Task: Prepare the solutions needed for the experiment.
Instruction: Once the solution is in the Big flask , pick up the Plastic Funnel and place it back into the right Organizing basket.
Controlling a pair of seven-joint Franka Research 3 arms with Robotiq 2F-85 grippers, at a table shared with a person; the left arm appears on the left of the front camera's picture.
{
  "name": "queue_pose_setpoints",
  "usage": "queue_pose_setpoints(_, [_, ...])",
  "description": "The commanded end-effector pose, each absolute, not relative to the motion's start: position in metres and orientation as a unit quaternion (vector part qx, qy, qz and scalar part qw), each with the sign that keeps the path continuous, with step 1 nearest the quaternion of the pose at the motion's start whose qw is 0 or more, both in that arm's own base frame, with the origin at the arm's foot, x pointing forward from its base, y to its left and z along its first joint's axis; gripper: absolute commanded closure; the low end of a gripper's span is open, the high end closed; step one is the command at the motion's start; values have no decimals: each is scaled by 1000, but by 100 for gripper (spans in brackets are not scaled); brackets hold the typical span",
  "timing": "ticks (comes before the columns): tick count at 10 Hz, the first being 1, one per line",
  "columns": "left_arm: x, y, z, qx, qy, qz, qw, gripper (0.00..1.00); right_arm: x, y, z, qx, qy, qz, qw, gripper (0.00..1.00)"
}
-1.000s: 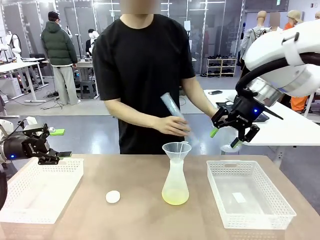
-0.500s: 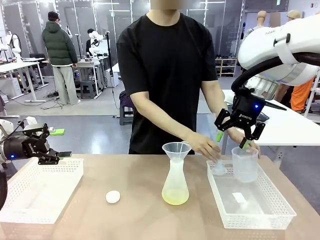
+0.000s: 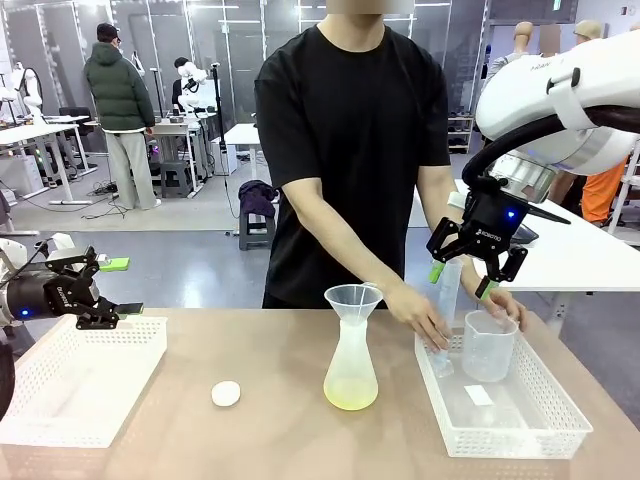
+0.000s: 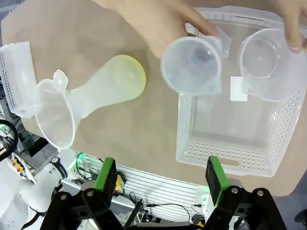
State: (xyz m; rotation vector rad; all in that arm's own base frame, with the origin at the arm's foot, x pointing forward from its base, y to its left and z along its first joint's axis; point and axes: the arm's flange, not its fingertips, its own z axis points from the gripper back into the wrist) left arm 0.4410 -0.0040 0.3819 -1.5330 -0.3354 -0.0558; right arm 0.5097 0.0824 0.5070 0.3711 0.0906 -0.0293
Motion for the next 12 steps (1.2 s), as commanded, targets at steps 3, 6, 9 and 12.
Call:
queue_pose_setpoints(3, [441, -4, 383, -688, -152, -24, 709, 0, 525, 105, 508, 202, 43, 16, 978, 7])
queue_pose_setpoints(6, [441, -4, 383, -688, -152, -24, 709, 0, 539, 131, 508, 216, 63, 14, 974, 7])
queue_pose_setpoints(9, [441, -4, 383, -688, -152, -24, 709, 0, 553, 159, 500, 232, 74, 15, 970, 7])
queue_pose_setpoints(12, [441, -4, 383, -688, -152, -24, 709, 0, 551, 180, 493, 239, 79, 13, 968, 7])
